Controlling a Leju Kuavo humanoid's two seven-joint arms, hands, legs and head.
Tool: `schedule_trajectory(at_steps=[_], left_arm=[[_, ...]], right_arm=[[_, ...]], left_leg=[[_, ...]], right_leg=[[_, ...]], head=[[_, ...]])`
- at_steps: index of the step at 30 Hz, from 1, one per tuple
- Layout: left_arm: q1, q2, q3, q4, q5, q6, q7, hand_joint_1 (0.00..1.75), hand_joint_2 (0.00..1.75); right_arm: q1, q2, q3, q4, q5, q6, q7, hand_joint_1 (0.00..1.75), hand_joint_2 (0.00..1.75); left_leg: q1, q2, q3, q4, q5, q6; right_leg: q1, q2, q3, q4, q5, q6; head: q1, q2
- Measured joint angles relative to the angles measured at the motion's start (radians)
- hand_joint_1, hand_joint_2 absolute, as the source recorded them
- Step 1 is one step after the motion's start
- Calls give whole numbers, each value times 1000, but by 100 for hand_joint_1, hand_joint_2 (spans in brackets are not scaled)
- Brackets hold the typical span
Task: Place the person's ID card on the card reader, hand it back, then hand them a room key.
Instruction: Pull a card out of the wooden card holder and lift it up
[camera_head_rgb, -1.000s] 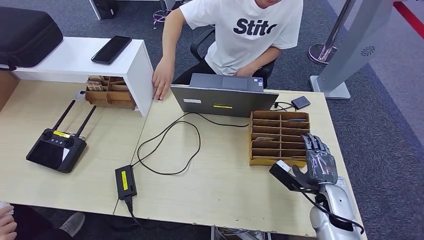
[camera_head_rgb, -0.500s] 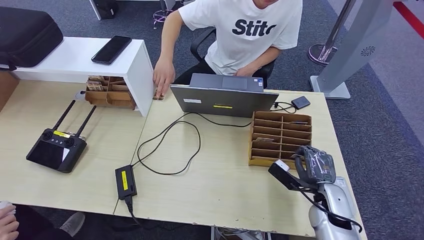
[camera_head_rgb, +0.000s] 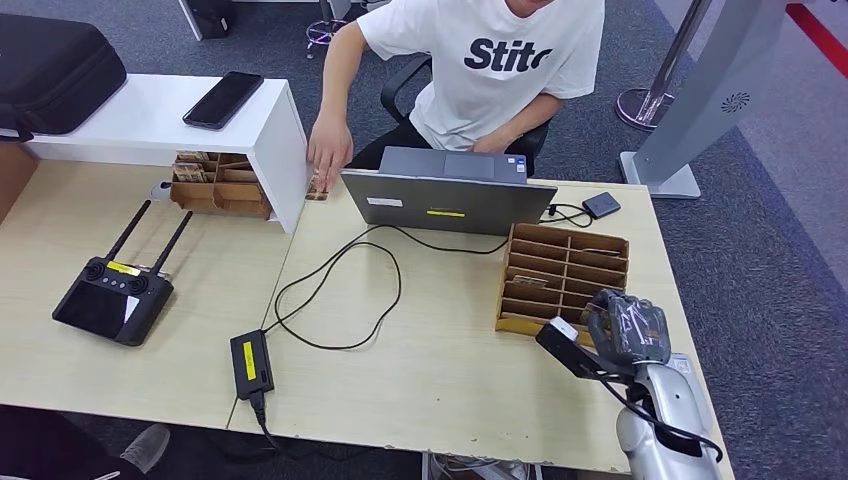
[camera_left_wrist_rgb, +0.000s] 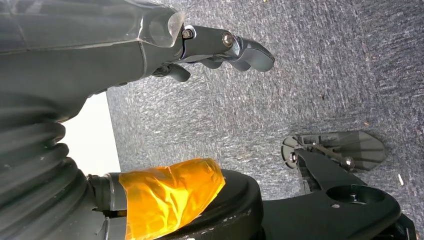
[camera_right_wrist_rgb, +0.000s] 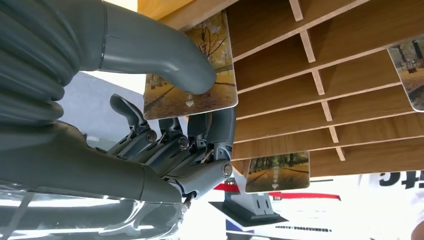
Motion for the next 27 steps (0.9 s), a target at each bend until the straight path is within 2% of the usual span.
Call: schedule_trajectory(at_steps=[12, 22, 27], left_arm=[[0, 0, 0, 0, -1, 0, 0, 0, 175], [1, 0, 0, 0, 21, 0, 0, 0, 175], [1, 0, 0, 0, 17, 0, -2, 0, 175]], right_arm=[[-14, 0, 1, -85, 3, 1, 1, 158, 175], [-18, 0, 64, -406, -16, 38, -2, 155, 175], [-26, 0, 100, -526, -43, 66, -9, 169, 175]], left_leg=[[0, 0, 0, 0, 0, 0], [0, 0, 0, 0, 0, 0], [0, 0, 0, 0, 0, 0]], right_leg=[[0, 0, 0, 0, 0, 0], [0, 0, 0, 0, 0, 0], [0, 0, 0, 0, 0, 0]], head=[[0, 0], [0, 0], [0, 0]])
